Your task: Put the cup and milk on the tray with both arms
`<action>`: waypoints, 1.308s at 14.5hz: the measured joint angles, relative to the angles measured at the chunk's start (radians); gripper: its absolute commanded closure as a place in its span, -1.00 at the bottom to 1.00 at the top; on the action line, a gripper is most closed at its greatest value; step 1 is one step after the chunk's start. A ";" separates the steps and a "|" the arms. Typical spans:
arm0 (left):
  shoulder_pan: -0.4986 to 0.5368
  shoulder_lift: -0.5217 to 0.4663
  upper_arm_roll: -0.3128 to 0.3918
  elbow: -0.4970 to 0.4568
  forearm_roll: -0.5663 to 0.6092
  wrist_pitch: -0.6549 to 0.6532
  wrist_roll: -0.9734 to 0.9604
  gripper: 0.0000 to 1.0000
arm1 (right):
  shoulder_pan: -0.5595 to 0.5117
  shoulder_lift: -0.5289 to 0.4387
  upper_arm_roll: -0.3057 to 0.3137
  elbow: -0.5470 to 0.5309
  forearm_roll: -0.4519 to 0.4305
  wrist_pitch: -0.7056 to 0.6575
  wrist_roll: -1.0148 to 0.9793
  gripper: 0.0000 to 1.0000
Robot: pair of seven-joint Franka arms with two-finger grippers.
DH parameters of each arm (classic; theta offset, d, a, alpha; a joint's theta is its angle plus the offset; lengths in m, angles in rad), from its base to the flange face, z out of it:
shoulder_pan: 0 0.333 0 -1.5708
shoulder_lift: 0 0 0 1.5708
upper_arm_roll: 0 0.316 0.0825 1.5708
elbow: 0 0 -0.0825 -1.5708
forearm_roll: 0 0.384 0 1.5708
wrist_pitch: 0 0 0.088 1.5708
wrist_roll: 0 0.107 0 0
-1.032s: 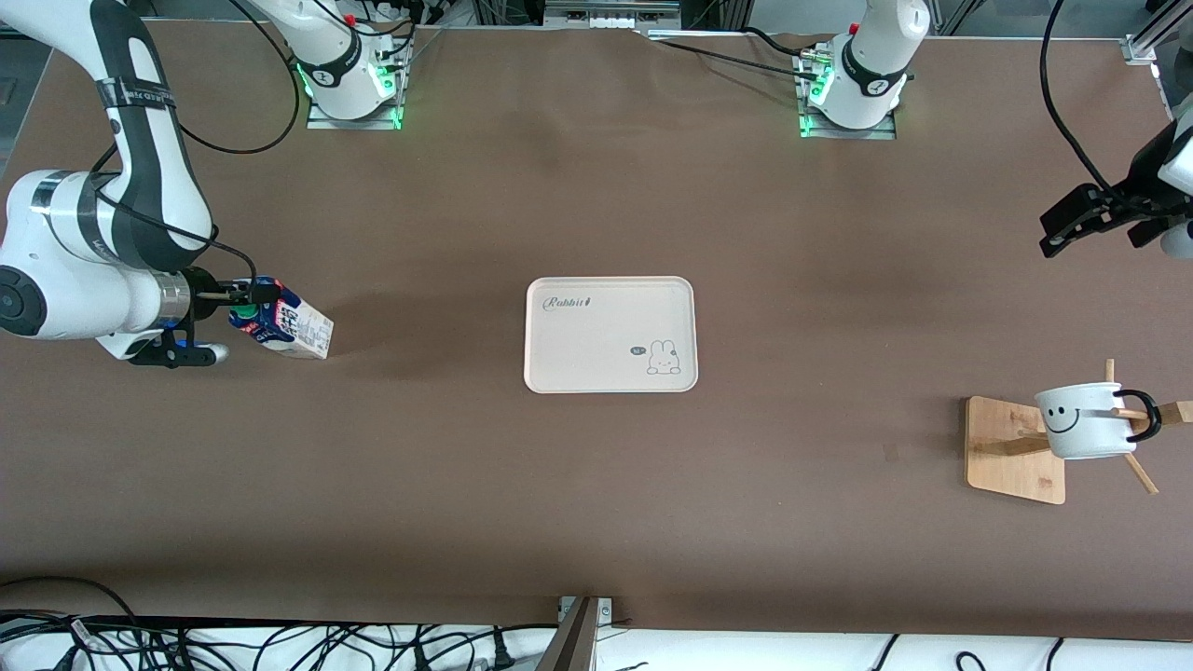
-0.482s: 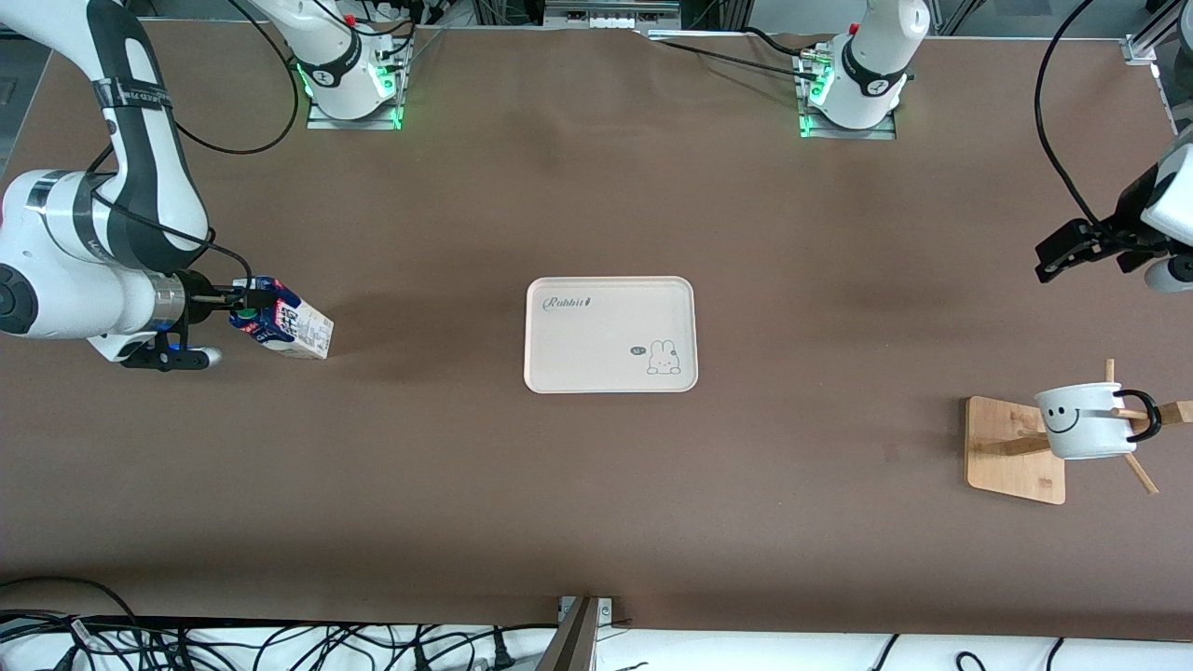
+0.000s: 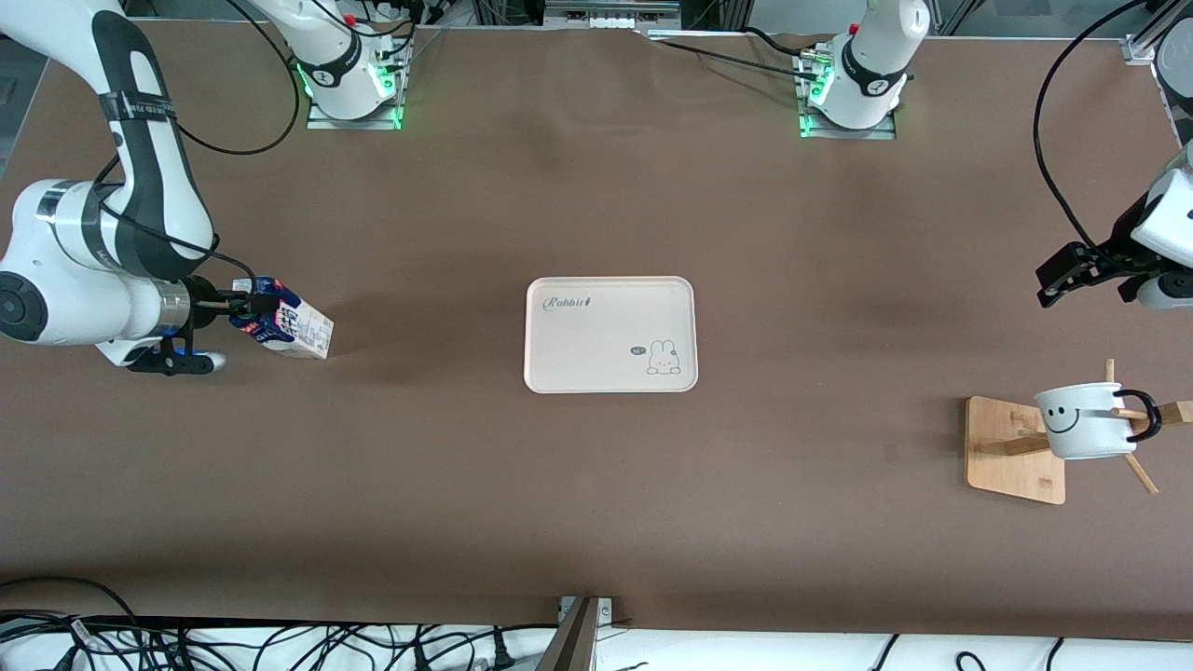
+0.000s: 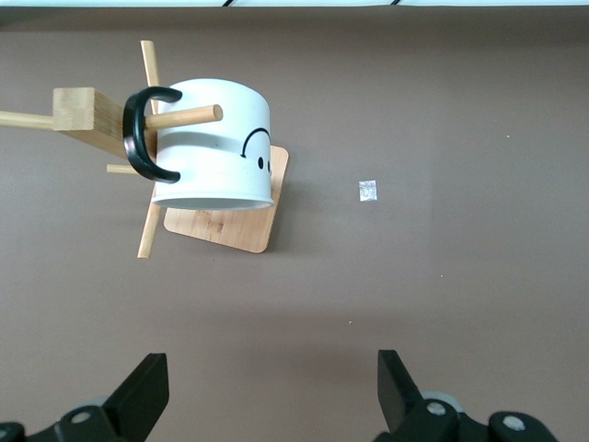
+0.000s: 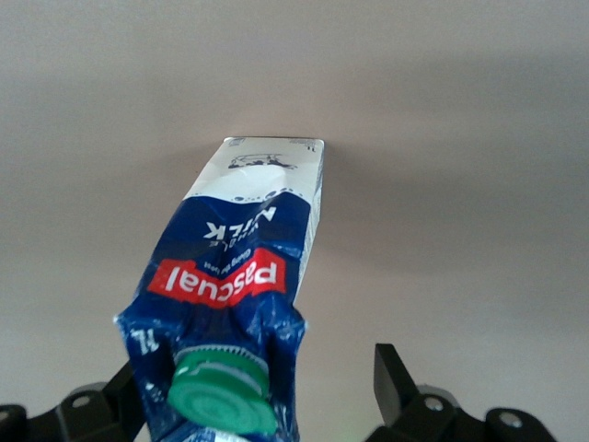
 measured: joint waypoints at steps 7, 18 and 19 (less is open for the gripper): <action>0.014 -0.067 0.001 -0.104 0.000 0.092 -0.003 -1.00 | 0.001 0.006 0.003 0.005 0.002 0.000 0.000 0.31; 0.025 -0.111 0.001 -0.222 0.000 0.246 -0.004 -1.00 | 0.005 -0.050 0.030 0.025 0.006 -0.023 0.000 0.30; 0.027 -0.111 0.001 -0.241 0.000 0.287 -0.004 -1.00 | 0.006 -0.077 0.054 0.029 0.008 -0.035 0.011 0.30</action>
